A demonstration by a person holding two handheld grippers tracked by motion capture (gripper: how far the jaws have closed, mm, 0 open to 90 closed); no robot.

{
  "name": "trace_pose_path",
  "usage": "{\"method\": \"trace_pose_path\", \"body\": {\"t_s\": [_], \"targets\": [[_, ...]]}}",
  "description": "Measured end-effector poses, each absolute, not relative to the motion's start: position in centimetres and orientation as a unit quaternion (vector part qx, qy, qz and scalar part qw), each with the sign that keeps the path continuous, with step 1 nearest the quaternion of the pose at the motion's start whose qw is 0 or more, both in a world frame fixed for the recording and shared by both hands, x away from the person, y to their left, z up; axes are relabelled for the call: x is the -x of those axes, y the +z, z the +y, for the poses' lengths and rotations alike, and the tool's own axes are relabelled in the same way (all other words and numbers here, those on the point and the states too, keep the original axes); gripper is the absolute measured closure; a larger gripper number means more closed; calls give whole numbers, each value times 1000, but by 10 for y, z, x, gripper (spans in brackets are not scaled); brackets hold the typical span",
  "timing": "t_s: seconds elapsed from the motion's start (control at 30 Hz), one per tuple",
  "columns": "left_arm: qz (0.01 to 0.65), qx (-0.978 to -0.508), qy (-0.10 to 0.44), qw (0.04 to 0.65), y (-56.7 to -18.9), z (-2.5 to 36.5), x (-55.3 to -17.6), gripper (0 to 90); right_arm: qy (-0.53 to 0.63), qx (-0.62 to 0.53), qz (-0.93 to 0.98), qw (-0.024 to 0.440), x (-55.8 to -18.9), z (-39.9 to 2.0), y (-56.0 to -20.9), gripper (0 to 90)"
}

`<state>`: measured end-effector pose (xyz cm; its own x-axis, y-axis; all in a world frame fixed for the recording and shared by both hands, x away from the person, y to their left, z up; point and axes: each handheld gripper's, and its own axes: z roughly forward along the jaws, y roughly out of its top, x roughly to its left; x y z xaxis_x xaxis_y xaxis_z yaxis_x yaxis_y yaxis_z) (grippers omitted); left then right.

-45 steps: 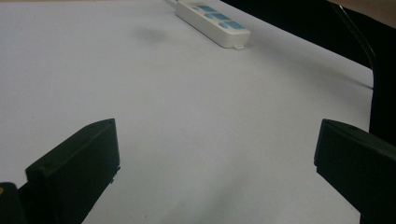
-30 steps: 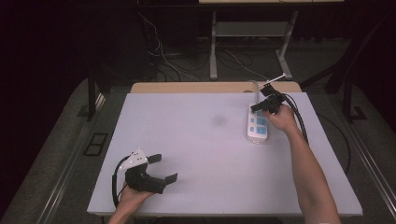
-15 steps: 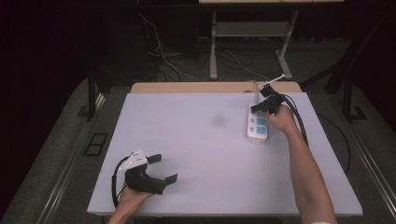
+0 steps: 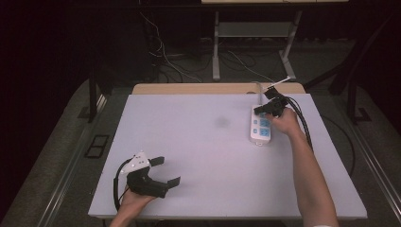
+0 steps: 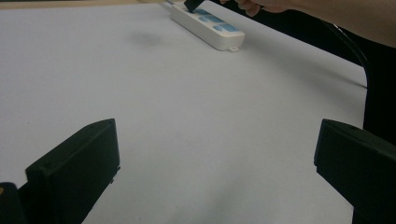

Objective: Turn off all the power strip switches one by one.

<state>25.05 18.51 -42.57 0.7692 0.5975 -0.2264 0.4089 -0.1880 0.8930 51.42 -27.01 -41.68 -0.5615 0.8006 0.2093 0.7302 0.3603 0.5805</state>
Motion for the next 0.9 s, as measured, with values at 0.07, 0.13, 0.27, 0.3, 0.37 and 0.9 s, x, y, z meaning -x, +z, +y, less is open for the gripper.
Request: {"method": "trace_pose_path", "body": {"t_s": [0.07,0.13,0.27,0.3,0.37,0.9], "targets": [[328,-766,86,546,-426,185,-250,0,317,-463,826,60,-514,-269,-417,900],[328,-766,87,546,-426,185,-250,0,317,-462,826,60,-514,-269,-417,900],[328,-766,86,546,-426,185,-250,0,318,-460,827,61,-514,-269,-417,900],[328,-766,85,546,-426,185,-250,0,320,-460,826,61,-513,-269,-417,900],[327,-767,85,545,-426,184,-251,0,326,-461,824,57,-514,-271,-418,900],[329,-766,84,546,-426,184,-251,0,317,-461,826,65,-513,-268,-417,900]]}}
